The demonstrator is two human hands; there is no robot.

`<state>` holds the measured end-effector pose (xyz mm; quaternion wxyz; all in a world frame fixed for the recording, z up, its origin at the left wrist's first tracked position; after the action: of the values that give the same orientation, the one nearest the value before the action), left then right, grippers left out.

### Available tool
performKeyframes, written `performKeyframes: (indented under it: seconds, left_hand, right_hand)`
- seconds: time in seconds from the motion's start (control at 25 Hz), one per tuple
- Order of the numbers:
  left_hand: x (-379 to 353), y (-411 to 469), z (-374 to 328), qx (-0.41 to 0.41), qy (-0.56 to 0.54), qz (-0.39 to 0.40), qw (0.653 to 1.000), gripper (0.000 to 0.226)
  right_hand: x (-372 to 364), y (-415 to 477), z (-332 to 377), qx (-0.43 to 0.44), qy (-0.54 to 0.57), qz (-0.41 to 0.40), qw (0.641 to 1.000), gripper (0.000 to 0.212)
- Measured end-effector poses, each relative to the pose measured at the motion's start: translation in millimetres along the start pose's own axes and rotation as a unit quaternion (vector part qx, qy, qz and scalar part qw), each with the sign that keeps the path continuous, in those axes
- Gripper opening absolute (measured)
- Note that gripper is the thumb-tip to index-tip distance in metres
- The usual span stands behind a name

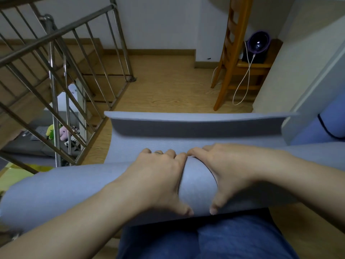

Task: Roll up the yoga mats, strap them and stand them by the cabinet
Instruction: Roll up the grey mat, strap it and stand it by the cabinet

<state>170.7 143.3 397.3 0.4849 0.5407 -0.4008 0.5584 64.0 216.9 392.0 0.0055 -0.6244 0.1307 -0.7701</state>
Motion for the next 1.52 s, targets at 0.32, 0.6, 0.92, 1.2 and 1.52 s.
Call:
performKeyframes:
  seconds: [0.32,0.6,0.92,1.2,1.52]
  left_hand:
    - [-20.1,23.4,25.6,0.056,-0.168,0.192,0.965,0.087]
    - [-15.4,48.0,41.0,0.062,-0.147,0.185,0.97,0.071]
    - [-27.2,13.5,5.4,0.04,0.063,0.02,0.997,0.092]
    - [-34.9,35.4,23.3,0.042,0.002,-0.016,0.999,0.111]
    - [-6.6,11.7,25.2,0.007,-0.105,0.115,0.988,0.1]
  right_hand:
    - [12.5,-12.4,17.3,0.044,-0.06,-0.087,0.993,0.089]
    - [-7.4,16.4,13.9,0.019,-0.12,-0.069,0.99,0.102]
    - [-7.7,35.7,-18.8,-0.004,0.066,-0.12,0.991,0.104]
    - [-23.9,28.1,-23.4,-0.004,-0.132,-0.186,0.974,0.12]
    - [11.5,-1.4,10.3,0.031,-0.042,-0.061,0.997,0.102]
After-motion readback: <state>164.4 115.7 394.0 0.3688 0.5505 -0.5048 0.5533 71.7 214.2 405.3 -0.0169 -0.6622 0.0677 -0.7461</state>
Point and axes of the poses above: each hand's wrist, its own y-axis towards the middle knuckle, its own x-axis out of the back of the hand, z = x × y, the point moved 5 cm from there along y, towards the middle knuckle, and after that the axes turned 15 degrees about -z, right-handed, at the moved point
